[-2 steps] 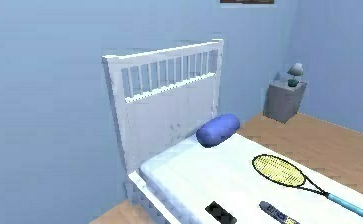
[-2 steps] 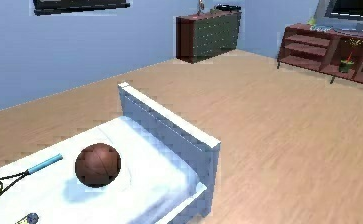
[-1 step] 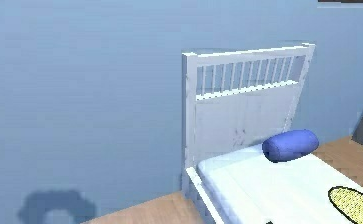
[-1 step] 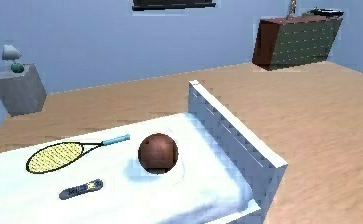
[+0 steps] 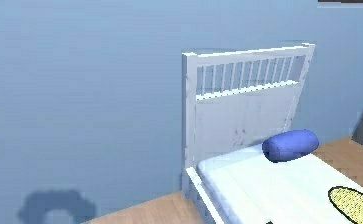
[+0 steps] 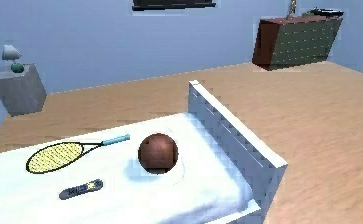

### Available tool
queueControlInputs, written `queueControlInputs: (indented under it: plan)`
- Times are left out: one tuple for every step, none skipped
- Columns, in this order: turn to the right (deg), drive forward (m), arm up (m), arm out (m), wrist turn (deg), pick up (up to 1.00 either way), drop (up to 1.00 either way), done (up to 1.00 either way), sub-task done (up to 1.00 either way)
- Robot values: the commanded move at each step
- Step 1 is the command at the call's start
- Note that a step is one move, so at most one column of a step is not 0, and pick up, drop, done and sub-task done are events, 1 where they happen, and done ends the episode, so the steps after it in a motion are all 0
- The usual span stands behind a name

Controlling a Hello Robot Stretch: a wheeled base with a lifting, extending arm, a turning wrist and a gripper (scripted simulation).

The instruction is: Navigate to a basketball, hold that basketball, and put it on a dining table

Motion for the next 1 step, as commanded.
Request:
queueControlInputs:
  plan:
    - [0.0, 0.0, 0.16, 0.0, 0.0, 0.0, 0.0, 0.0, 0.0]
